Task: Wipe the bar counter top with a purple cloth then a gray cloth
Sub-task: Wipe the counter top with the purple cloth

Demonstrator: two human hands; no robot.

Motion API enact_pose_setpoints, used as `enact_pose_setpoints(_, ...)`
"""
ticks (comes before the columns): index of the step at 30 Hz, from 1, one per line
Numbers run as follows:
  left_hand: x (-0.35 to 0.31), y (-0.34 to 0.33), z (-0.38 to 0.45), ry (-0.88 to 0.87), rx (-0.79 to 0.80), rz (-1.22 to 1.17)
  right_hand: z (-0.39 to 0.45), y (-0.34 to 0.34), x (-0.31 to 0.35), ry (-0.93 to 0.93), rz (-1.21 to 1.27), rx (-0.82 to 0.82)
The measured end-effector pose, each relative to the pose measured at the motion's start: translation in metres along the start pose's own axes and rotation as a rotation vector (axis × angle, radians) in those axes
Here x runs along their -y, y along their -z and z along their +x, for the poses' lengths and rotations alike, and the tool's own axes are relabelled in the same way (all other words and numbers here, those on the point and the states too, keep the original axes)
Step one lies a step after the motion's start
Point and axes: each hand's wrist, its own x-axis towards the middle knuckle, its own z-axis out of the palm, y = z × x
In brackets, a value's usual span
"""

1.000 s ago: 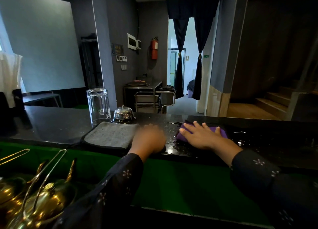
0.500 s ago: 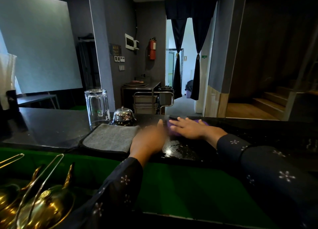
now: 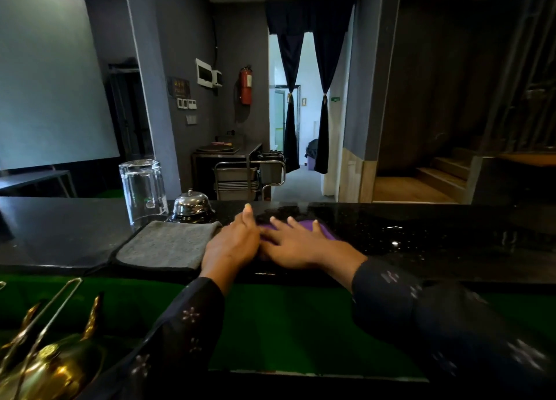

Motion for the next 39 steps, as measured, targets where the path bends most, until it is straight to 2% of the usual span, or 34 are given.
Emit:
enact_pose_setpoints(4,-0.006,-0.002,-0.006,-0.005,0.045,0.02,-0.024,-0.003,-0.005,-0.048,0.014,0.007)
enact_pose_setpoints(9,-0.006,0.003,-0.006,-0.002,0.056,0.067,0.011,0.009,0.015,-0.213,0.059,0.044)
enact_pose_setpoints(13,-0.001,0.004,0.002,-0.025,0.087,0.117,-0.012,-0.001,0.018,-0.107,0.024,0.022)
enact_pose_setpoints(16,0.004,0.002,0.003,-0.079,0.132,0.179,-0.038,-0.001,-0.019,-0.083,-0.005,0.008)
enact_pose_setpoints(19,0.008,-0.006,0.005,-0.114,0.174,0.352,-0.049,0.01,-0.069,-0.257,0.034,-0.004)
enact_pose_setpoints(22,0.008,-0.011,0.008,-0.102,0.191,0.445,-0.043,0.015,-0.077,-0.397,0.043,0.002)
enact_pose_setpoints(24,0.006,-0.011,0.009,-0.106,0.195,0.447,-0.044,0.013,-0.058,-0.373,0.024,0.0)
enact_pose_setpoints(29,0.008,-0.012,0.013,-0.102,0.205,0.488,-0.074,-0.002,-0.034,-0.12,-0.025,-0.019)
enact_pose_setpoints(31,0.008,-0.012,0.011,-0.101,0.206,0.49,-0.07,0.002,-0.04,-0.131,0.003,0.006)
enact_pose_setpoints(36,0.006,-0.012,0.012,-0.104,0.204,0.492,-0.027,0.011,-0.023,-0.329,0.027,0.026)
enact_pose_setpoints(39,0.011,-0.012,0.017,-0.115,0.222,0.521,-0.028,0.003,0.002,-0.258,0.004,0.018)
